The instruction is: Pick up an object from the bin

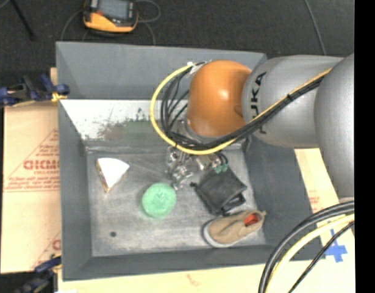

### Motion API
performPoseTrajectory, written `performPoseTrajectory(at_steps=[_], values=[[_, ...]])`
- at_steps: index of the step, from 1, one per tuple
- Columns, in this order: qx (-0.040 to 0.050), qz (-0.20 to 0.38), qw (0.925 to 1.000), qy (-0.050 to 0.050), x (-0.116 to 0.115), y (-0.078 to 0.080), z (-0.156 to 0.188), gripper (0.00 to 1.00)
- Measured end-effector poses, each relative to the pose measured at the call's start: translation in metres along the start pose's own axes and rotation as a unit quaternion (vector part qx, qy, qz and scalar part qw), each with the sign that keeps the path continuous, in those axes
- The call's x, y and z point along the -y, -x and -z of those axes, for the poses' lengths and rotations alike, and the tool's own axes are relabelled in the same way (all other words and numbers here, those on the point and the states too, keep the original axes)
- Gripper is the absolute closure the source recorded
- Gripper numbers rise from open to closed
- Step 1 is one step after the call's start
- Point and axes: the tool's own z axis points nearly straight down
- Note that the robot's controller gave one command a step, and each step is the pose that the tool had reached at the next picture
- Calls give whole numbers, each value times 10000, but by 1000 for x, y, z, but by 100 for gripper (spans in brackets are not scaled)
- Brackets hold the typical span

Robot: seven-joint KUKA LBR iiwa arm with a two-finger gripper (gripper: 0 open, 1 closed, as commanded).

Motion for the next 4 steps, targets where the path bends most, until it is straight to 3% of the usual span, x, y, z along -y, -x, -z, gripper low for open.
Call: performPoseTrajectory(at_steps=[1,2,3,4], values=[[0,-10,10000,3,0,0,0,0],[-1,-14,10000,4,0,0,0,0],[-12,1328,9911,-6,-32,-63,-53,100],[-9,1323,9912,-1,-32,-63,-54,0]])
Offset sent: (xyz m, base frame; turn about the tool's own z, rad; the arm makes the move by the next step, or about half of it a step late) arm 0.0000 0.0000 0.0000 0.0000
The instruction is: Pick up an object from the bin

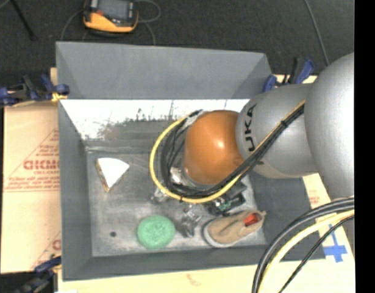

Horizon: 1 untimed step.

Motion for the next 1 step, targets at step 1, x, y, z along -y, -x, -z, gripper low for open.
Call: performPoseTrajectory(at_steps=[1], values=[[0,-3,10000,1,0,0,0,0]])
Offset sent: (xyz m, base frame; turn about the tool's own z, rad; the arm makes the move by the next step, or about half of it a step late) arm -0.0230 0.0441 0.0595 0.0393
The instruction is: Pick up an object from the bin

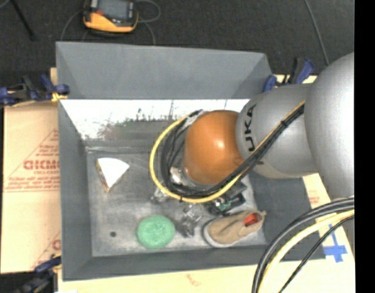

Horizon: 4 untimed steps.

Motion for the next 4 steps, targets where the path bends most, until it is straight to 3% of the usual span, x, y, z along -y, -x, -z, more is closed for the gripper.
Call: performPoseTrajectory(at_steps=[1,2,3,4], values=[[-27,-130,9999,13,-28,4,33,0],[31,461,9989,-11,-59,15,19,100],[32,459,9989,-11,-59,15,19,100],[-13,322,9995,9,-61,2,221,100]])
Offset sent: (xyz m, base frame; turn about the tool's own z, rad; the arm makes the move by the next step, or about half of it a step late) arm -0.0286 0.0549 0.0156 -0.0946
